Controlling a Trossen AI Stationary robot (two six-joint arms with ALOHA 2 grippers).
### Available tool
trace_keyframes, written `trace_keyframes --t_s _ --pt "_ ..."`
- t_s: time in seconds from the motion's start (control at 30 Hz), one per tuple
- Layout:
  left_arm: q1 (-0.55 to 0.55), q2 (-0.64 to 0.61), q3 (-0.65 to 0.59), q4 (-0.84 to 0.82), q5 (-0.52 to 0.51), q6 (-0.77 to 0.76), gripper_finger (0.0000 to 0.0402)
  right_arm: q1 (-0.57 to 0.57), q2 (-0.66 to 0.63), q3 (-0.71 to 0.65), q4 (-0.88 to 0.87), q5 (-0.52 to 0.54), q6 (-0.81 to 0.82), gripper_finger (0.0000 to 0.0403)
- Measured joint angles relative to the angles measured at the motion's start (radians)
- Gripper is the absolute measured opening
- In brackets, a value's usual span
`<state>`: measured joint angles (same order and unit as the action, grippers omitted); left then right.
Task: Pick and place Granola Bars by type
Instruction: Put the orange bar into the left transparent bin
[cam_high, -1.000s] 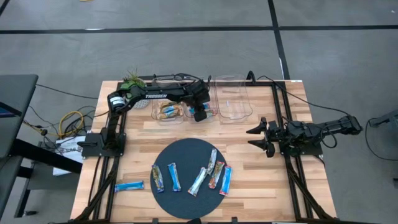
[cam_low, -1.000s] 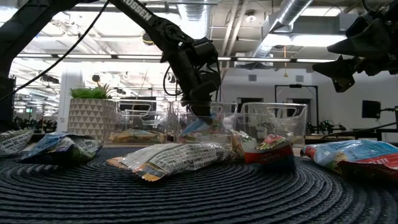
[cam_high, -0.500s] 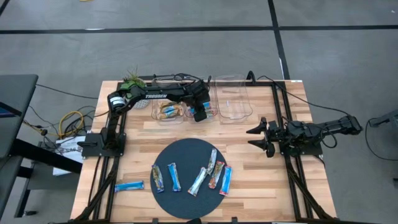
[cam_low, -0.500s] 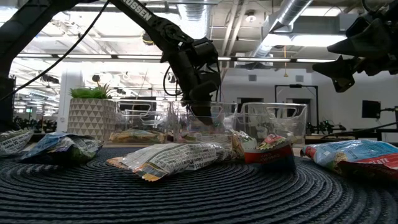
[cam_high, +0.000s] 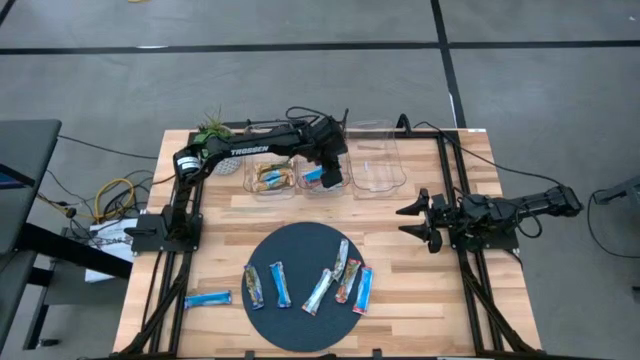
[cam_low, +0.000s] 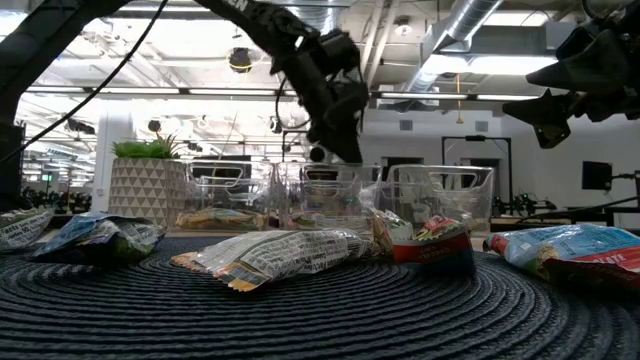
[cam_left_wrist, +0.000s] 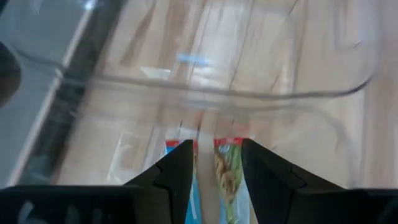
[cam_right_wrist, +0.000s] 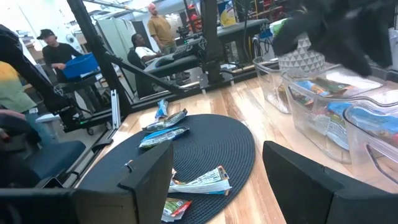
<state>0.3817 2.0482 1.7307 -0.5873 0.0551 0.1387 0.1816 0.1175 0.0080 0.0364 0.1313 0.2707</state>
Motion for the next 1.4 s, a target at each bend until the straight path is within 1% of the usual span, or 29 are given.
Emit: trace_keyframes --t_s 0.33,0.47,0.6,0.77,0.97,1.17,1.33,1.4 --pt "-0.082 -0.001 0.202 -0.142 -0.022 -0.004 0.013 0.0 0.0 0.0 0.0 0.0 0.0 0.0244" --pt "-0.136 -0.001 0.257 -0.216 -0.058 -0.024 0.013 0.0 0.0 0.0 0.0 0.0 0.0 0.0244" --pt "-0.193 -0.012 0.272 -0.272 -0.067 -0.049 0.013 0.0 0.0 0.0 0.0 0.0 0.0 0.0244" --pt "-0.268 -0.044 0.273 -0.309 -0.067 -0.081 0.013 0.0 0.0 0.0 0.0 0.0 0.0 0.0244" --pt "-0.357 -0.054 0.273 -0.354 -0.063 -0.113 0.013 0.0 0.0 0.0 0.0 0.0 0.0 0.0244" --pt "-0.427 -0.054 0.273 -0.366 -0.022 -0.234 0.013 0.0 0.0 0.0 0.0 0.0 0.0 0.0244" --pt "-0.463 -0.054 0.273 -0.367 0.077 -0.421 0.013 0.0 0.0 0.0 0.0 0.0 0.0 0.0244" --pt "-0.474 -0.054 0.273 -0.372 0.1 -0.476 0.013 0.0 0.0 0.0 0.0 0.0 0.0 0.0244"
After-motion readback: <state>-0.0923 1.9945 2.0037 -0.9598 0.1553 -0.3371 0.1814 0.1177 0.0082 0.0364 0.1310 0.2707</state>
